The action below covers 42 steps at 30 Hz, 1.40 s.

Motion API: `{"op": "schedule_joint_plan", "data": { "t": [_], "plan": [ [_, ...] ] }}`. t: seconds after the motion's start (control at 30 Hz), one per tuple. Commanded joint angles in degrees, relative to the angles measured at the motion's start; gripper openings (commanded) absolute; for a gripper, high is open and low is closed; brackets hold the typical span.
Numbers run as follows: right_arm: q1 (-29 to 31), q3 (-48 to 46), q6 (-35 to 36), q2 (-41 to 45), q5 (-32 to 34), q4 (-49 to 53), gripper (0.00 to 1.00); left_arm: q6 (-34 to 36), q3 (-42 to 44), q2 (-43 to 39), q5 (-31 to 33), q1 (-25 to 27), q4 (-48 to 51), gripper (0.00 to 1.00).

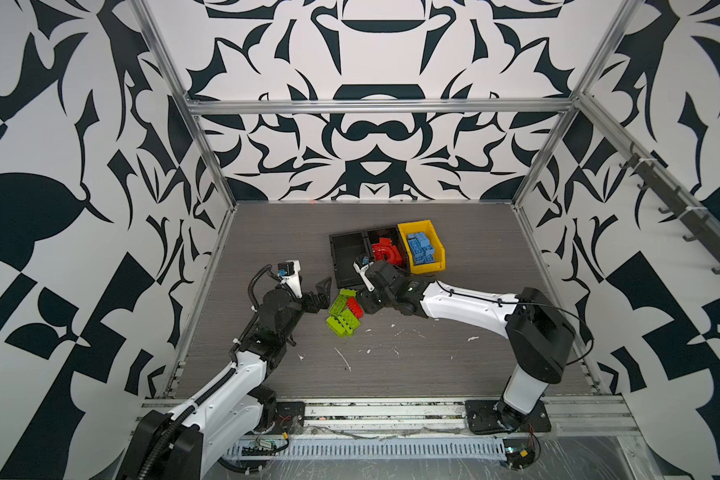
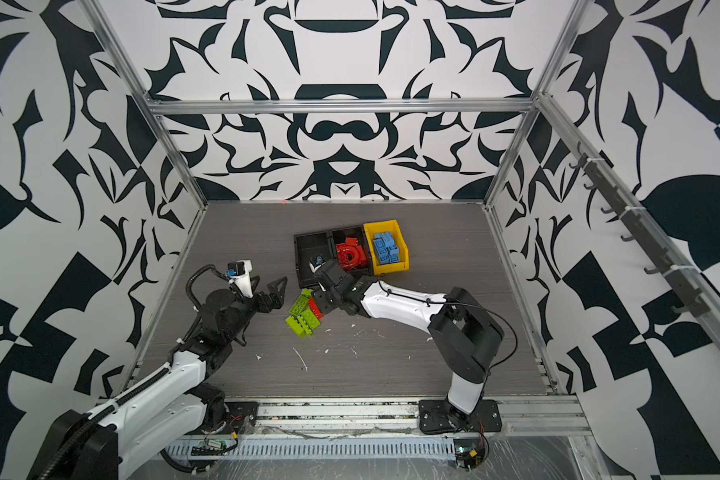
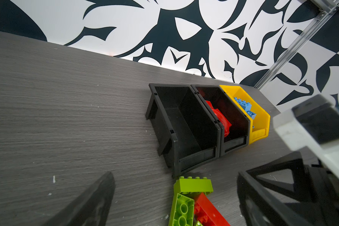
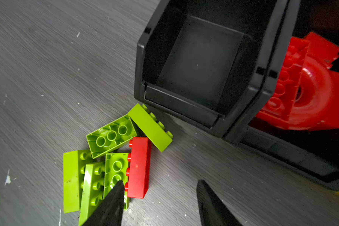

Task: Sort the legos into containers by color
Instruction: 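Lower the right gripper onto the red 2x4 brick and close on it, then carry the red 2x4 brick with the right gripper and release it into the black bin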

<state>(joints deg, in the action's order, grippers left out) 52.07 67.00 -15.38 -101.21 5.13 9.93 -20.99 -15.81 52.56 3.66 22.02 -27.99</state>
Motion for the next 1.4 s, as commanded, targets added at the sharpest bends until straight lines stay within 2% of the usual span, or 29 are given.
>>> {"op": "schedule_joint_plan", "data": {
  "t": [0.0, 0.67, 0.83, 1.07, 1.37],
  "plan": [
    [0.86, 2.33, -1.06, -0.34, 0.19, -1.01, 0.61, 0.14, 0.52, -0.48, 0.45, -0.22, -0.42, 1.00],
    [1.10, 6.21, -0.75, -8.62, -3.22, -1.84, 0.60, 0.25, 0.50, -0.26, 0.12, -0.23, -0.49, 1.00],
    [1.01, 6.45, -0.69, -9.97, -3.58, -2.20, 0.56, 0.34, 0.43, -0.08, -0.15, -0.22, -0.49, 1.00],
    [0.66, 6.04, -0.75, -10.35, -4.14, -2.77, 0.42, 0.32, 0.39, -0.26, -0.06, -0.22, -0.26, 1.00],
    [0.57, 4.21, -0.71, -8.58, -3.63, -3.14, 0.35, 0.42, 0.28, -0.52, 0.07, -0.23, 0.13, 1.00]
  ]
}}
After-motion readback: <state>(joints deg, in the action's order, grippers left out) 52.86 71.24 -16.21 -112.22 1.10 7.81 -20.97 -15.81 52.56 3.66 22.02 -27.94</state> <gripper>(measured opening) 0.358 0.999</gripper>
